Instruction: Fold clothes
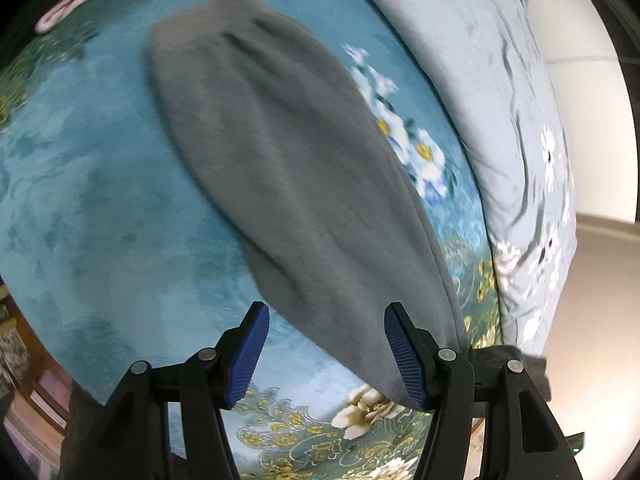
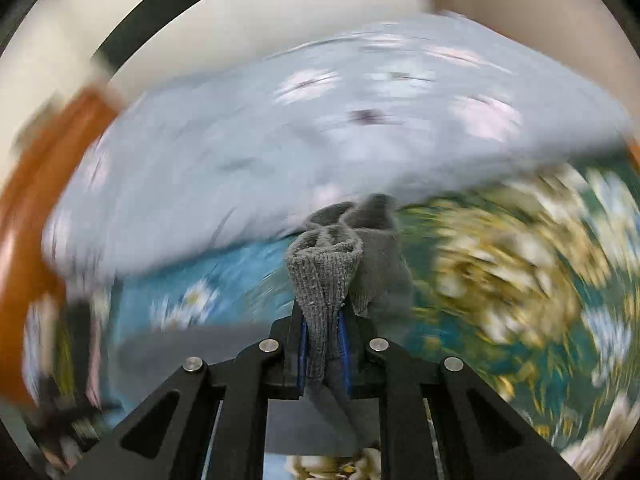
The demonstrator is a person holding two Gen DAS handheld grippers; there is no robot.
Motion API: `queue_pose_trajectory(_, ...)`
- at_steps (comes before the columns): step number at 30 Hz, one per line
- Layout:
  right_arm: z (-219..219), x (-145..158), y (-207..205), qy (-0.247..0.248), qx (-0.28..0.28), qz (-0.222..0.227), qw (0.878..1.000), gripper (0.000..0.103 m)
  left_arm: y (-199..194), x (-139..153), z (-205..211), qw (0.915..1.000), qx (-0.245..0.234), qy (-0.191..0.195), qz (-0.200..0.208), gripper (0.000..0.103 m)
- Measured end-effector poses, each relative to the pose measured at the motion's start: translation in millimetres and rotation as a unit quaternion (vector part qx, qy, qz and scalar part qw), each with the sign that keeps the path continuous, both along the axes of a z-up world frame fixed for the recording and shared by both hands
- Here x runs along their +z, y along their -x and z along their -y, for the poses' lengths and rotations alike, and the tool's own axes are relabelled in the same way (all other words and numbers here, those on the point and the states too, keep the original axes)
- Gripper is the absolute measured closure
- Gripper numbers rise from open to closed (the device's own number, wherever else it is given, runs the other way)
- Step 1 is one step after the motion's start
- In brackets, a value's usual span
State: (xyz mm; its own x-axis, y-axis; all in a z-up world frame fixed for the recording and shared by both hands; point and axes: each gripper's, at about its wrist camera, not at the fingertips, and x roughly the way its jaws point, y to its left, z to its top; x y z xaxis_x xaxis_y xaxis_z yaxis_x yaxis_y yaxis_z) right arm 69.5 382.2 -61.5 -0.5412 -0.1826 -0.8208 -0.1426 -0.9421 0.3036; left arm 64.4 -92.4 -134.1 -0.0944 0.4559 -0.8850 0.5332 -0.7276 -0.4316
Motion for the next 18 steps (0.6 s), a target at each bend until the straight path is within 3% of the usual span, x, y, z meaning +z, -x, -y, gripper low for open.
queue_pose_trajectory(7, 146, -41, 17, -0.052, 0.111, 0.048, 0.991, 0.089, 0, -6, 62, 0.9997, 0.026, 0.002, -0.002, 0.039)
queue_pose_trajectory(11, 213, -70, 14, -0.122, 0.152, 0.069, 0.978, 0.089, 13, -21, 102, 0.9992, 0.039, 0.001, 0.001, 0.039)
queue_pose_trajectory(18, 281, -115, 12, -0.161, 0.176, 0.118, 0.964, 0.089, 46, -54, 143, 0.9998, 0.018, 0.003, -0.002, 0.039)
